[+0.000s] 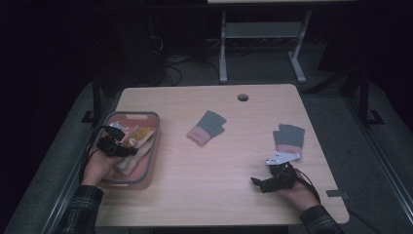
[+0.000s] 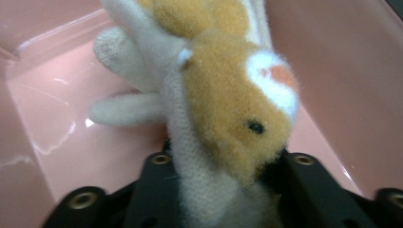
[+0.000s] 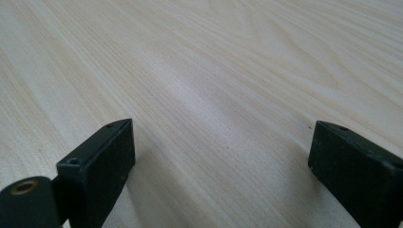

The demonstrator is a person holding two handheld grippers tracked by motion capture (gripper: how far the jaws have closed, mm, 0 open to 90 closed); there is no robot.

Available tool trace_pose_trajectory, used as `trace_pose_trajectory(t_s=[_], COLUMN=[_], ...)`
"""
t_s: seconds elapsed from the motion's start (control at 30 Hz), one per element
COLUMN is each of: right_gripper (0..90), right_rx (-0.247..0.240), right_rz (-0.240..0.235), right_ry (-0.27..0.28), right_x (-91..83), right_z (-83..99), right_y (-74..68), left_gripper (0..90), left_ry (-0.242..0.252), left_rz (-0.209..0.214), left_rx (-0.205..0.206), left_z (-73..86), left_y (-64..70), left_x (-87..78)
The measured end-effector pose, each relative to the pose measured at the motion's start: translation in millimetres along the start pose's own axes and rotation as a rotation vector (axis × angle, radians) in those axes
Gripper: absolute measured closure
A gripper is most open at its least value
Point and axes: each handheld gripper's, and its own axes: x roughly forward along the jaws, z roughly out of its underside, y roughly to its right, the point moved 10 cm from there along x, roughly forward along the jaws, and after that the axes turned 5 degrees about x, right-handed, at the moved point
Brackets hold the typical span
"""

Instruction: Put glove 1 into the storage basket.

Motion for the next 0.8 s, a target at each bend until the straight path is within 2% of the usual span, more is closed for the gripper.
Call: trace_pose_trajectory(t_s=[0.2, 0.27, 0.37, 0.47, 0.6, 0.8], right_gripper=[8.2, 8.2, 8.2, 8.2, 8.2, 8.2], right_rx=[0.000, -0.004, -0.005, -0.006, -0.006, -0.006], right_rz=[0.000, -0.002, -0.003, -0.003, -0.003, -0.003], right_ry=[0.000, -0.001, -0.002, -0.003, -0.003, -0.002], right_x=[0.0, -0.1, -0.2, -0.3, -0.2, -0.2], right_z=[0.0, 0.2, 0.3, 0.4, 0.4, 0.4], right_y=[-0.1, -0.6, -0.6, -0.6, -0.6, -0.6], left_gripper=[39.1, 26.5, 14.8, 12.7, 12.6, 12.6], left_ry=[-0.046, -0.056, -0.075, -0.078, -0.035, 0.022], left_rz=[0.008, 0.012, 0.025, 0.008, -0.009, -0.036], left_rx=[0.030, 0.037, 0.041, 0.043, 0.027, 0.015], left_z=[5.5, 6.1, 6.6, 5.1, -0.1, -7.7], left_y=[6.0, 8.4, 11.2, 9.3, 5.1, -3.2], left_x=[10.3, 13.8, 18.6, 19.8, 13.4, -5.9])
